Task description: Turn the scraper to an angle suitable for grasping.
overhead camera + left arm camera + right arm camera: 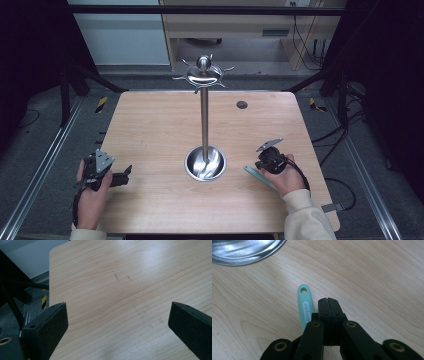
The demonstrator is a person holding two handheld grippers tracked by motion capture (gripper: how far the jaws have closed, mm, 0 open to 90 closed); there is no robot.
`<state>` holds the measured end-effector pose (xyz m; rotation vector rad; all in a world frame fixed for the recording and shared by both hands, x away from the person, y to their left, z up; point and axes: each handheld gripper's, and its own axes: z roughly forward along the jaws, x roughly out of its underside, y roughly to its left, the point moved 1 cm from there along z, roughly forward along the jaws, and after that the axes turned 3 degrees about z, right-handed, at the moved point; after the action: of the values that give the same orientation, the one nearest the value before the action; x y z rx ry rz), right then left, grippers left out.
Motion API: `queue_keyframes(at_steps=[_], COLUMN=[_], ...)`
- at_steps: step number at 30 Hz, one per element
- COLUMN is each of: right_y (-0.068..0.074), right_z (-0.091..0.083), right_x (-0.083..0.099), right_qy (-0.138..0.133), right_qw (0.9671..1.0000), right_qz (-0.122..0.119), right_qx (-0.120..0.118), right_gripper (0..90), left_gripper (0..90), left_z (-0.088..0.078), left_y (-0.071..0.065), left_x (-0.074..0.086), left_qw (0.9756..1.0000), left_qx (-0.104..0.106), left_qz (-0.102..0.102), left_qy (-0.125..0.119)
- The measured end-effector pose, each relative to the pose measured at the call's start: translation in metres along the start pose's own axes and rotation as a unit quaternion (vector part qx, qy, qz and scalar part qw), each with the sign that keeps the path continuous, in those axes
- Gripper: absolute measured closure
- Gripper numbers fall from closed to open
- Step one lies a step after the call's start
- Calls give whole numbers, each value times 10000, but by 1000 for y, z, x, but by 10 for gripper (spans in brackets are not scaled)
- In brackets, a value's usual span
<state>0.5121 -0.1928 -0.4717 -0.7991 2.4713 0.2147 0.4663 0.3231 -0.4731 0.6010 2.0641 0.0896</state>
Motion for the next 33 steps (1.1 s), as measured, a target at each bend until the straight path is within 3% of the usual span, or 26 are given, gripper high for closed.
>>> queue_keyframes(at_steps=[4, 9, 21, 23, 26, 31, 33], right_y=[5, 7, 14, 16, 16, 17, 15], right_z=[-4, -7, 3, 5, 9, 13, 14], right_x=[-8, -20, -37, -37, -38, -36, -35], right_qy=[230, 728, 1341, 1426, 1481, 1557, 1540], right_qw=[9996, 9960, 9885, 9876, 9859, 9855, 9851], right_qz=[-175, -510, -691, -643, -762, -663, -763], right_qx=[-12, -61, -128, -130, -166, -116, -92], right_gripper=[874, 792, 681, 669, 664, 660, 662], left_gripper=[23, 23, 23, 23, 23, 23, 23], left_z=[-1, 0, 1, 1, 1, 1, 1], left_y=[-1, -2, -3, -3, -3, -3, -3], left_x=[1, 1, 1, 1, 1, 1, 0], left_qw=[10000, 10000, 10000, 10000, 10000, 10000, 10000], left_qx=[2, 36, 56, 64, 63, 57, 59], left_qz=[6, 21, 38, 46, 36, 45, 47], left_qy=[16, 38, 53, 60, 57, 63, 61])
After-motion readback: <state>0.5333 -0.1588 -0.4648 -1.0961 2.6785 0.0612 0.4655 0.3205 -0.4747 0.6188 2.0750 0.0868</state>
